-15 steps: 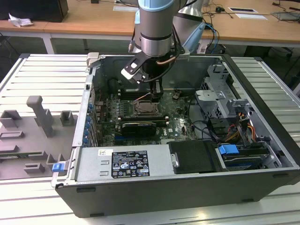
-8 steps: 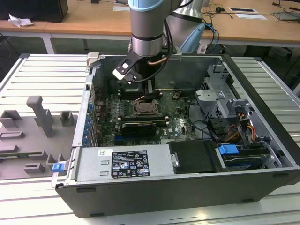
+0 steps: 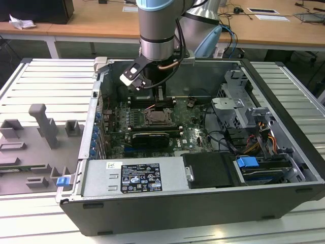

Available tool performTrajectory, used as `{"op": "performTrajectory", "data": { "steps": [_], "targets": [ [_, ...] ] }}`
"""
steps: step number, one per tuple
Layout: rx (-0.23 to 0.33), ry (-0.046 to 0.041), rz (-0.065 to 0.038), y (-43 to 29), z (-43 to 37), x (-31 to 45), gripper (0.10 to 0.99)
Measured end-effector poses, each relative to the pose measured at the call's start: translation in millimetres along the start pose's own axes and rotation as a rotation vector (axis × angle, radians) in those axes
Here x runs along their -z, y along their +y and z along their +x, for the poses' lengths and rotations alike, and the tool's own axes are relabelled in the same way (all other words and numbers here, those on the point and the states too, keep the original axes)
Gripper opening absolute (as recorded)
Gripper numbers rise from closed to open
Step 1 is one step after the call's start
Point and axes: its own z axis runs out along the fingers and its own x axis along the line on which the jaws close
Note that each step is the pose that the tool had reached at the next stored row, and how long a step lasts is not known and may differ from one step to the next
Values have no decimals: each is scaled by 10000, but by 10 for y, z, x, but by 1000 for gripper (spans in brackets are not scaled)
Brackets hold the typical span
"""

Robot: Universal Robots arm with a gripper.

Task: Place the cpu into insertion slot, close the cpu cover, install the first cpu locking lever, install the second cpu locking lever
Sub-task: 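Install the first cpu locking lever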

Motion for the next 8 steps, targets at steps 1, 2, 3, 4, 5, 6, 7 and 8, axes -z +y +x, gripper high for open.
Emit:
{"op": "performTrajectory", "data": {
  "steps": [1, 2, 3, 4, 5, 6, 7, 8],
  "targets": [
    [1, -7, 0, 3, 1, 37, 106],
    [2, -29, 0, 5, 2, 67, 106],
    [3, -30, 1, 7, 2, 86, 106],
    [2, -31, 0, 8, 2, 99, 106],
    [2, -31, 0, 10, 2, 130, 106],
    [2, -30, 0, 12, 2, 148, 106],
    [2, -32, 0, 13, 2, 163, 106],
    [2, -33, 0, 15, 2, 188, 106]
  ]
}}
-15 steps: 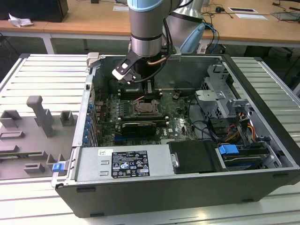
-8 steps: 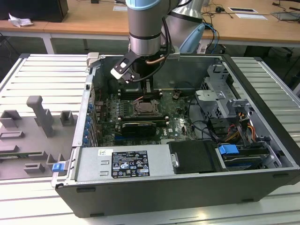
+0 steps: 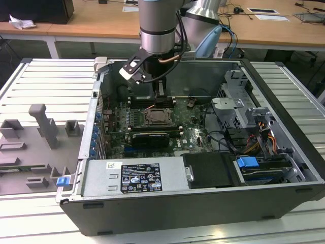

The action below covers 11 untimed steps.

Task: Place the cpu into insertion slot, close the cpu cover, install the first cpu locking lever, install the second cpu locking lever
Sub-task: 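Install the first cpu locking lever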

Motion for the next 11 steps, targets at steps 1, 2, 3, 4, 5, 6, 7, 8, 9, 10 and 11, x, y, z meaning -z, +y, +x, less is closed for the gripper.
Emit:
{"op": "performTrajectory", "data": {
  "steps": [1, 2, 3, 4, 5, 6, 7, 8, 9, 10, 11],
  "targets": [
    [47, 5, -1, 2, 0, 21, 106],
    [366, 29, -1, 1, 0, 21, 106],
    [626, 48, 1, 2, 0, 22, 106],
    [1077, 83, -1, 2, 0, 21, 106],
    [1409, 108, 0, 2, 0, 21, 106],
    [1801, 139, 0, 2, 0, 20, 106],
    [1969, 152, 0, 2, 0, 20, 106],
    [2316, 179, 0, 2, 0, 19, 106],
    [2500, 192, 0, 1, 0, 19, 106],
    [2621, 202, 0, 1, 0, 19, 106],
    [2745, 212, 0, 1, 0, 18, 106]
  ]
}}
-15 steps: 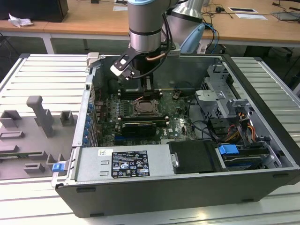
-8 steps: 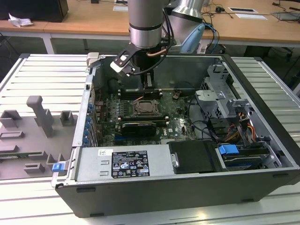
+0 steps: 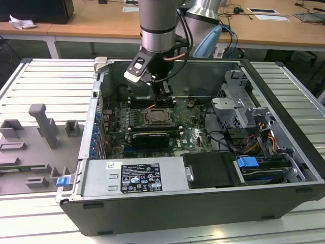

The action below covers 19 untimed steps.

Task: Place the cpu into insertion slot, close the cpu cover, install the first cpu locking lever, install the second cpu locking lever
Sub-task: 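Install the first cpu locking lever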

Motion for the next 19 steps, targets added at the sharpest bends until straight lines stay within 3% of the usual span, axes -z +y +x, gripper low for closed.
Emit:
{"op": "performTrajectory", "data": {
  "steps": [5, 7, 13, 16, 19],
  "targets": [
    [538, 34, 11, -2, 0, -28, 106],
    [1273, 85, 14, -4, 0, -49, 106],
    [2479, 179, 12, -4, 0, -54, 106],
    [3601, 265, 11, -5, 0, -60, 106],
    [4150, 307, 11, -5, 0, -62, 106]
  ]
}}
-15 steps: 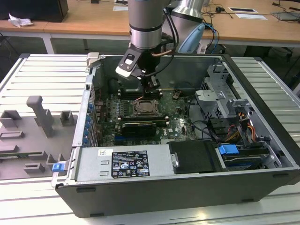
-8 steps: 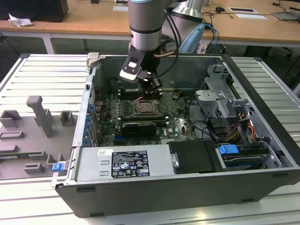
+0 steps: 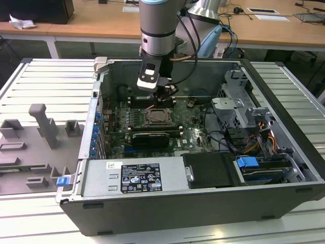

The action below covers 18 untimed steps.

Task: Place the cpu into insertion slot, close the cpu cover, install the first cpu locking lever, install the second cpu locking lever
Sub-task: 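Install the first cpu locking lever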

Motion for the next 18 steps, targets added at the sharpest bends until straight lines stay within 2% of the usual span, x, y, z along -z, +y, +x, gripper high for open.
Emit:
{"op": "performTrajectory", "data": {
  "steps": [11, 18],
  "targets": [
    [2088, 157, -4, -2, 0, -20, 106],
    [4697, 354, -6, -4, 0, -45, 106]
  ]
}}
